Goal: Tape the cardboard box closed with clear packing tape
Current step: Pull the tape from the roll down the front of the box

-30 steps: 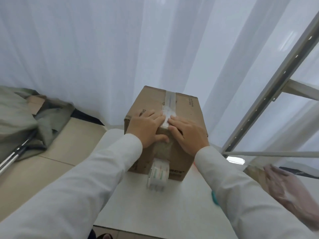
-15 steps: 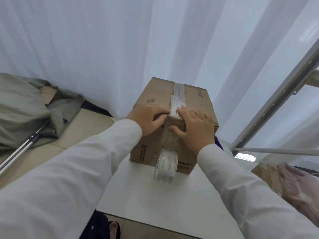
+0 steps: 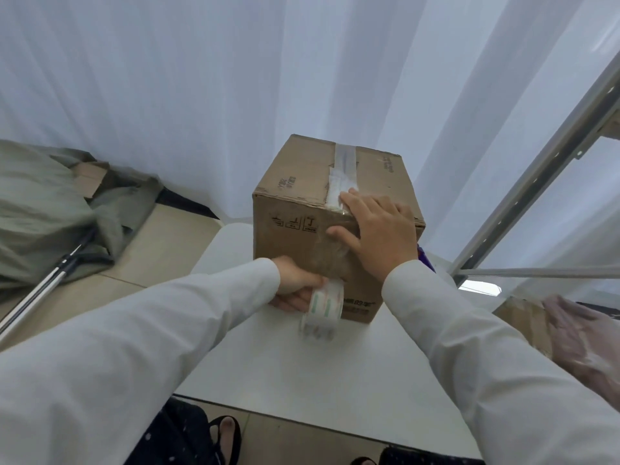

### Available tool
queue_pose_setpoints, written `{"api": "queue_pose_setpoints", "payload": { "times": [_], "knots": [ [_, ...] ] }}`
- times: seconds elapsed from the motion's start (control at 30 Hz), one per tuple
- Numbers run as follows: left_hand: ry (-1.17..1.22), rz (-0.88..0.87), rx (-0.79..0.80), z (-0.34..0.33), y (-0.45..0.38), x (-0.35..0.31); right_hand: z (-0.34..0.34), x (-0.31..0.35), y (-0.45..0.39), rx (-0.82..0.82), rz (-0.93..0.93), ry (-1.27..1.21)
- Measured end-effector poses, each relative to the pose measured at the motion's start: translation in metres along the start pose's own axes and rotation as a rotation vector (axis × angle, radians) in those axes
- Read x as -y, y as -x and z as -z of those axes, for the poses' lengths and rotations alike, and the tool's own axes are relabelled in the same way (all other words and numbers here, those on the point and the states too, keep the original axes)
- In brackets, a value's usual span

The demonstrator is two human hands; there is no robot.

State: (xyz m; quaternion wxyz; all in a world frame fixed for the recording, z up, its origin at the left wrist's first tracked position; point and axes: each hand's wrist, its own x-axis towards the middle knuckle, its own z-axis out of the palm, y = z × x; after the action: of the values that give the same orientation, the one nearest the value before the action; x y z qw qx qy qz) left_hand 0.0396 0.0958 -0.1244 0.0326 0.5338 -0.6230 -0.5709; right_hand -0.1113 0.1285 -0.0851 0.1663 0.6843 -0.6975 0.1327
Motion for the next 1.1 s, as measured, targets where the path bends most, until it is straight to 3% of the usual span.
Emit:
{"api": "queue_pose_setpoints", "payload": {
  "times": [0.17, 0.37, 0.67, 0.87, 1.1],
  "knots": [
    [0.174, 0.103, 0.039, 0.014, 0.004, 0.001, -0.002, -0.001, 0.000, -0.016, 0.009, 0.011],
    [-0.058, 0.095, 0.084, 0.007, 0.003, 0.004, 0.000, 0.000, 0.001, -0.005, 0.012, 0.020],
    [-0.089, 0.026, 0.015, -0.010, 0.000, 0.001, 0.004, -0.003, -0.001, 0.072, 0.049, 0.039],
    [-0.124, -0.066, -0.130, -0.030, -0.002, 0.008, -0.004, -0.001, 0.004, 0.008, 0.043, 0.082],
    [0.149, -0.033, -0.028, -0.023, -0.008, 0.013, -0.010, -0.002, 0.005, -0.086, 0.054, 0.073]
  ]
}}
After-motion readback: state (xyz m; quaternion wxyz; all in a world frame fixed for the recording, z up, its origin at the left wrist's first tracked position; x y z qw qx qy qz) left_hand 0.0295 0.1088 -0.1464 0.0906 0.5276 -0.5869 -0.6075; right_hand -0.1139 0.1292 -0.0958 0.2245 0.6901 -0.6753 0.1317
